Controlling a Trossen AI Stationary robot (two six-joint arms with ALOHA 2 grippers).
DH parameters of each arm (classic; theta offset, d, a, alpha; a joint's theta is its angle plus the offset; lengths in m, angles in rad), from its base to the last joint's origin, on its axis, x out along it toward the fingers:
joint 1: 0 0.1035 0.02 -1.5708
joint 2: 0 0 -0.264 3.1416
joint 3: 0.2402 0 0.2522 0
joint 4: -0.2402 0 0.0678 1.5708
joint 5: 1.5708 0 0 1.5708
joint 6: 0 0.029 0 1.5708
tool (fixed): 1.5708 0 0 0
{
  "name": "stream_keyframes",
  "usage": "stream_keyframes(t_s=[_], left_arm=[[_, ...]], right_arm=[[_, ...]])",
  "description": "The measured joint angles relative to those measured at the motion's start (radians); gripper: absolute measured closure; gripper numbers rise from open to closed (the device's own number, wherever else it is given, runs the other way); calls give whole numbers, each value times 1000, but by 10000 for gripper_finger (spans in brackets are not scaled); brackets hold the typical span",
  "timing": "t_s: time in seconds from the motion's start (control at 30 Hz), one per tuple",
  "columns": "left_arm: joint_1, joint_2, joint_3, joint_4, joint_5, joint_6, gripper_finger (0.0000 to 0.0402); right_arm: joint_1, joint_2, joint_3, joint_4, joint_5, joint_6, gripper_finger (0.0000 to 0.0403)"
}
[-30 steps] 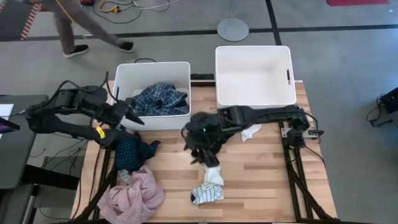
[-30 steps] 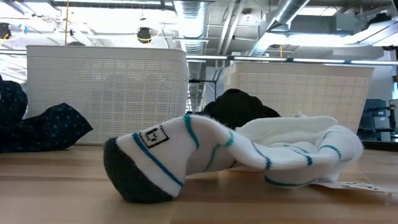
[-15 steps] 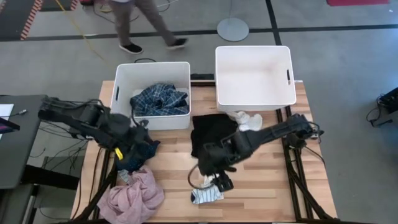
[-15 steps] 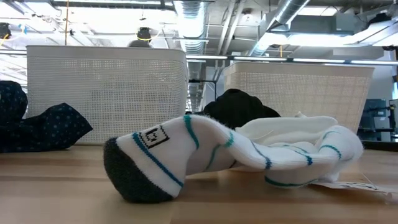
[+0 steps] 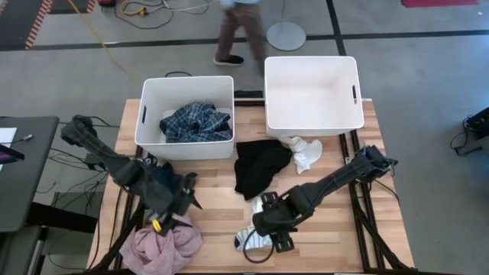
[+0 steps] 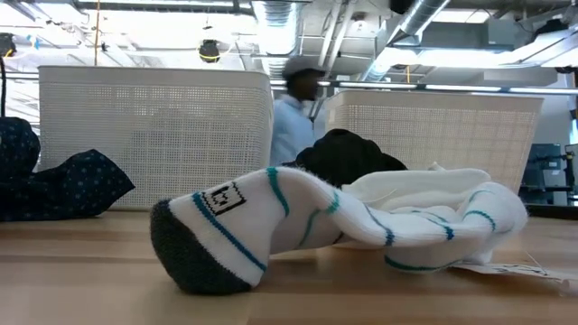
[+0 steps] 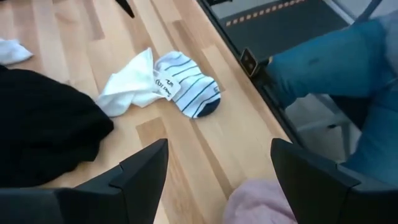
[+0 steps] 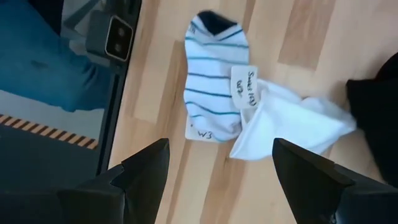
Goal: Sort clothes
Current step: Put the white patterned sock into the right laundry bin
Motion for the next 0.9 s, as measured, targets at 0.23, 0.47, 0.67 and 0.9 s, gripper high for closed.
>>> stream_keyframes(t_s=[0.23, 0.47, 0.67, 0.9], left_arm=[[-51, 203, 0, 137, -62, -19, 125], [-57, 370, 0, 253, -163, -41, 125], [-51, 466, 0, 423, -167, -10, 125], [-26, 555, 0, 522, -168, 10, 125]], right_arm=[[34, 0, -21, 16, 42, 29, 101], [84, 0, -21, 24, 128, 50, 101], [150, 0, -21, 35, 256, 58, 101], [222, 0, -21, 53, 405, 72, 101]])
